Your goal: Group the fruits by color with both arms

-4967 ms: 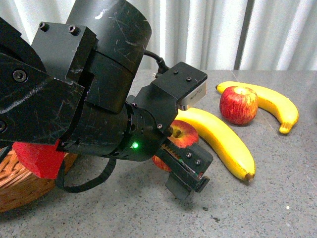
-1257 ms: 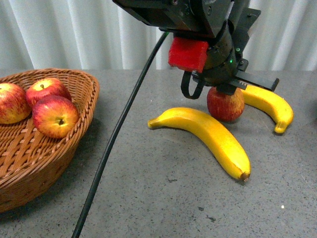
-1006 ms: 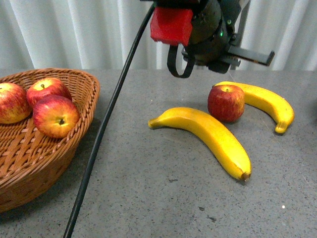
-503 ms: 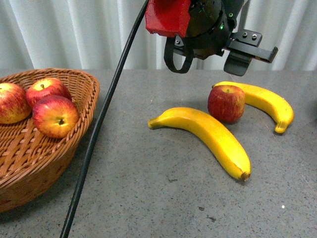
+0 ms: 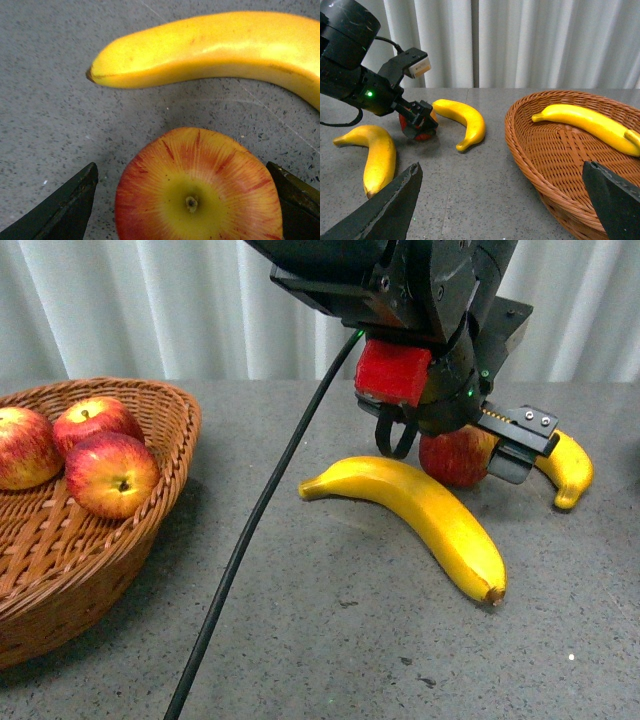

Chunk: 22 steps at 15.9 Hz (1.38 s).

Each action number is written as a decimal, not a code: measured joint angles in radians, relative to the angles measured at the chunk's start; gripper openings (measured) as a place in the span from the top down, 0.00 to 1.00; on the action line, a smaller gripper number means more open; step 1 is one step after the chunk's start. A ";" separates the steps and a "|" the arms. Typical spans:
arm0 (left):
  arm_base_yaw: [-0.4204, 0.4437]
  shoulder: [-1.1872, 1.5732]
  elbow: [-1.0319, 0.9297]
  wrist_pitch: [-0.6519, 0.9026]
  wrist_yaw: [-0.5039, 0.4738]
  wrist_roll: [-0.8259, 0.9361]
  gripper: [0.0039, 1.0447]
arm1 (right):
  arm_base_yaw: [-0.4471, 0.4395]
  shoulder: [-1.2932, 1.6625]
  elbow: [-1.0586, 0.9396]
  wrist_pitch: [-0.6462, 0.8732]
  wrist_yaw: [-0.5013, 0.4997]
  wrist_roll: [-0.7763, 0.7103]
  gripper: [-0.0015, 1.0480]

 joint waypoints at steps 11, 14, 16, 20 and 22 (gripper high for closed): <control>0.153 -0.394 -0.404 0.348 -0.062 -0.111 0.33 | 0.000 0.000 0.000 0.000 0.000 0.000 0.06; 0.355 -0.737 -0.783 0.566 -0.158 -0.178 0.34 | 0.000 0.000 0.000 0.000 0.000 0.000 0.06; 0.492 -0.893 -1.072 0.629 -0.190 -0.218 0.34 | 0.000 0.000 0.000 0.000 0.000 0.000 0.06; 0.645 -1.038 -1.373 0.651 -0.173 -0.234 0.34 | 0.000 0.000 0.000 0.000 0.000 0.000 0.06; 0.654 -1.080 -1.419 0.648 -0.143 -0.237 0.28 | 0.000 0.000 0.000 0.000 0.000 0.000 0.06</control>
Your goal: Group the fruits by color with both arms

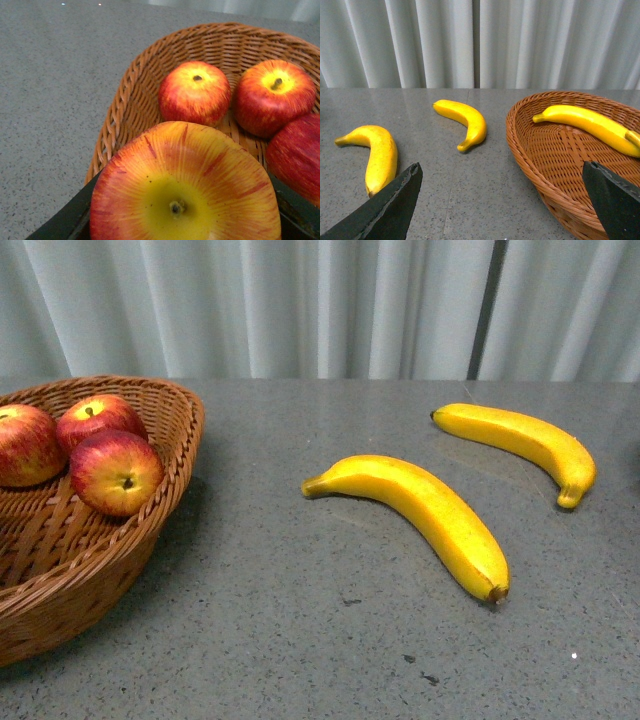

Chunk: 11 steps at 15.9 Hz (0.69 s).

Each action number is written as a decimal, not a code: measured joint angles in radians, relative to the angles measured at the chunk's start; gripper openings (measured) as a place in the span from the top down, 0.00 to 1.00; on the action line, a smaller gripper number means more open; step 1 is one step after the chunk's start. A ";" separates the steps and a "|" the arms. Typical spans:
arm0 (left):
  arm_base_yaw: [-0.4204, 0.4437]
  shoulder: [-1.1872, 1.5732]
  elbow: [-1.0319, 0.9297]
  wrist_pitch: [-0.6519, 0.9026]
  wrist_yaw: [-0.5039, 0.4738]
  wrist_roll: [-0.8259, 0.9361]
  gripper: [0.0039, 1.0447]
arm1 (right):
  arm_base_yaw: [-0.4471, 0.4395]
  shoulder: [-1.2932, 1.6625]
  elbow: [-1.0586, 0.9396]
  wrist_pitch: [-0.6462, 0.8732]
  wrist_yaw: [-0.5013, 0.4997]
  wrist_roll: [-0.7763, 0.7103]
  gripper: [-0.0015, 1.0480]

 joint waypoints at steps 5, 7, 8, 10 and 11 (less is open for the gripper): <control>-0.006 -0.106 -0.022 -0.055 0.037 0.000 0.06 | 0.000 0.000 0.000 0.000 0.000 0.000 0.06; -0.022 -0.225 0.002 -0.086 0.053 0.008 0.06 | 0.000 0.000 0.000 0.000 0.000 0.000 0.06; -0.031 -0.341 0.021 -0.120 0.058 0.034 0.06 | 0.000 0.000 0.000 0.000 0.000 0.000 0.06; -0.003 -0.479 0.027 -0.193 0.083 0.053 0.06 | 0.000 0.000 0.000 0.000 0.000 0.000 0.06; 0.003 -0.533 0.019 -0.208 0.097 0.058 0.07 | 0.000 0.000 0.000 0.000 0.000 0.000 0.06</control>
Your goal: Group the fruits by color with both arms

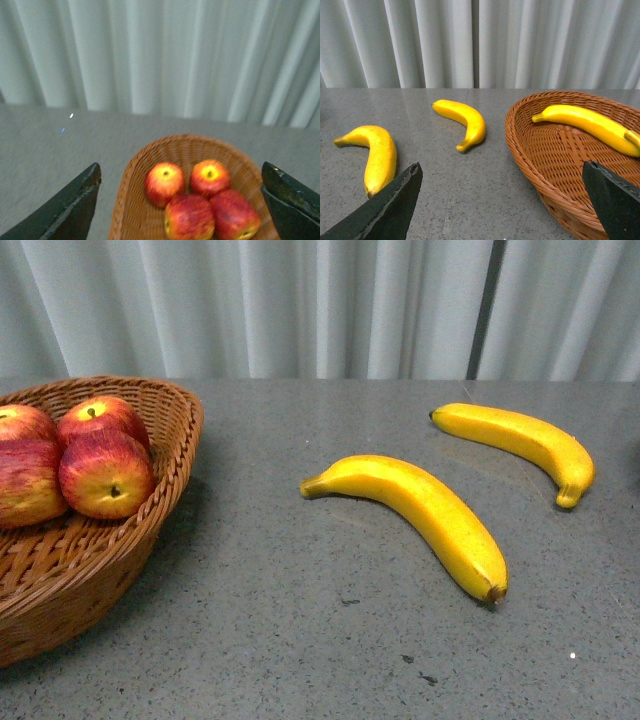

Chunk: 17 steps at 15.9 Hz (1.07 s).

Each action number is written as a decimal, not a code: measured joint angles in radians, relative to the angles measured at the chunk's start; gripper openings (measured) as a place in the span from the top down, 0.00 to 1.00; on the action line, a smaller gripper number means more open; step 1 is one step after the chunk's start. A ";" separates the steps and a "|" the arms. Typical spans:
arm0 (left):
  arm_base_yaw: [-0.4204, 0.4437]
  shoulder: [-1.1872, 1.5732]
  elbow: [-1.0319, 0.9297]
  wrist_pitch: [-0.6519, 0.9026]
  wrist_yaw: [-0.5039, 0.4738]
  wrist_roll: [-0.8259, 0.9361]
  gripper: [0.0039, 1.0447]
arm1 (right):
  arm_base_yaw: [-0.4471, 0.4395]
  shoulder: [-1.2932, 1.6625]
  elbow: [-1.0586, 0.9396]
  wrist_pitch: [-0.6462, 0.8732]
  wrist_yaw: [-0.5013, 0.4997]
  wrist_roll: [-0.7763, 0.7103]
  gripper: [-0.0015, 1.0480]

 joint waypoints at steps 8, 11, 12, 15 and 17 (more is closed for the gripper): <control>-0.021 -0.409 -0.430 0.069 0.097 0.002 0.98 | 0.000 0.000 0.000 0.000 0.000 0.000 0.06; -0.021 -0.464 -0.456 0.027 0.097 0.003 0.99 | 0.000 0.000 0.000 0.000 0.000 0.000 0.06; -0.021 -0.480 -0.460 0.014 0.097 0.003 0.99 | 0.000 0.000 0.000 0.000 0.000 0.000 0.06; -0.021 -0.535 -0.485 0.006 0.097 0.003 0.99 | 0.000 0.000 0.000 0.000 0.000 0.000 0.06; -0.021 -0.571 -0.485 -0.021 0.097 0.003 0.99 | 0.000 0.000 0.000 0.000 0.000 0.000 0.06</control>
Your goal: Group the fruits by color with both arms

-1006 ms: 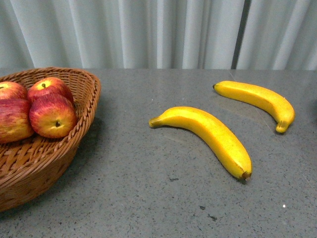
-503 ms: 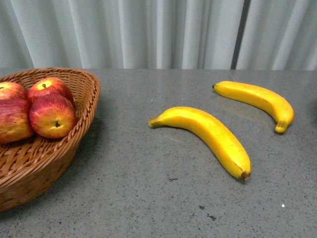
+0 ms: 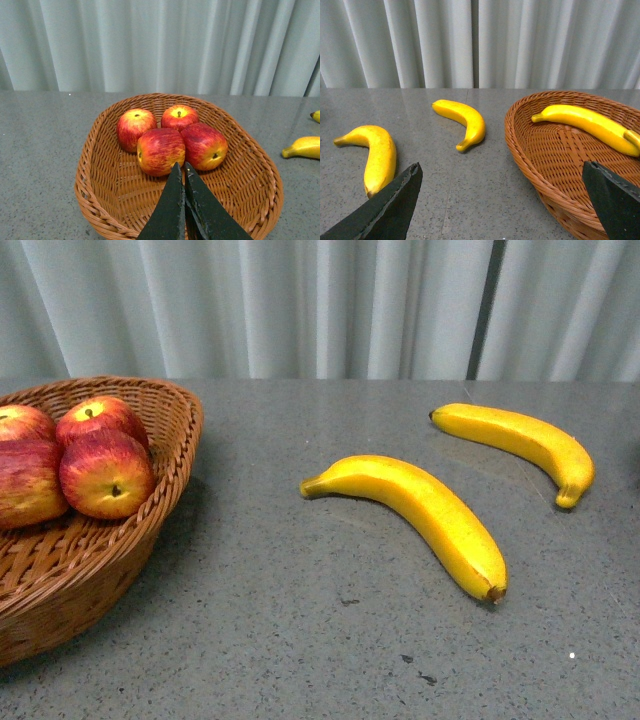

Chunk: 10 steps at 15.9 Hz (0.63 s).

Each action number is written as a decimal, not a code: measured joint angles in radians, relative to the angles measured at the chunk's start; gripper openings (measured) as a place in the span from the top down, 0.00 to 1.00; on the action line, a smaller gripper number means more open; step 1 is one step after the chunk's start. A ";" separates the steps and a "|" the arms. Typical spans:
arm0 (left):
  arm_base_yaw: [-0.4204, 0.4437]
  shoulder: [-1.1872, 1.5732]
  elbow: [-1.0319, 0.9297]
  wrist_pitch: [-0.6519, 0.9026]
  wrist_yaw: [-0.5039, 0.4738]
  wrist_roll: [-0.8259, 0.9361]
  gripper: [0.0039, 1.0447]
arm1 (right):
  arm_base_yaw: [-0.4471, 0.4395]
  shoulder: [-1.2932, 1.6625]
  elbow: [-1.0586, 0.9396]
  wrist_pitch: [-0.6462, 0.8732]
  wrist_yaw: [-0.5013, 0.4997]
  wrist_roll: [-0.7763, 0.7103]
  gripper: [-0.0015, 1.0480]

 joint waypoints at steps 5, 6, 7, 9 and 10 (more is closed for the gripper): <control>0.000 -0.167 0.001 -0.191 0.000 0.000 0.99 | 0.000 0.000 0.000 0.001 0.000 0.000 0.06; 0.000 -0.167 0.001 -0.183 0.000 0.000 0.99 | 0.000 0.000 0.000 0.000 0.000 0.000 0.06; 0.000 -0.167 0.001 -0.189 0.000 0.000 0.99 | 0.000 0.000 0.000 0.001 0.000 0.000 0.06; 0.000 -0.167 0.001 -0.187 0.000 0.000 0.99 | 0.000 0.000 0.000 0.001 0.000 0.000 0.06; 0.000 -0.167 0.001 -0.187 0.000 0.000 0.99 | 0.000 0.000 0.000 0.000 0.000 0.000 0.06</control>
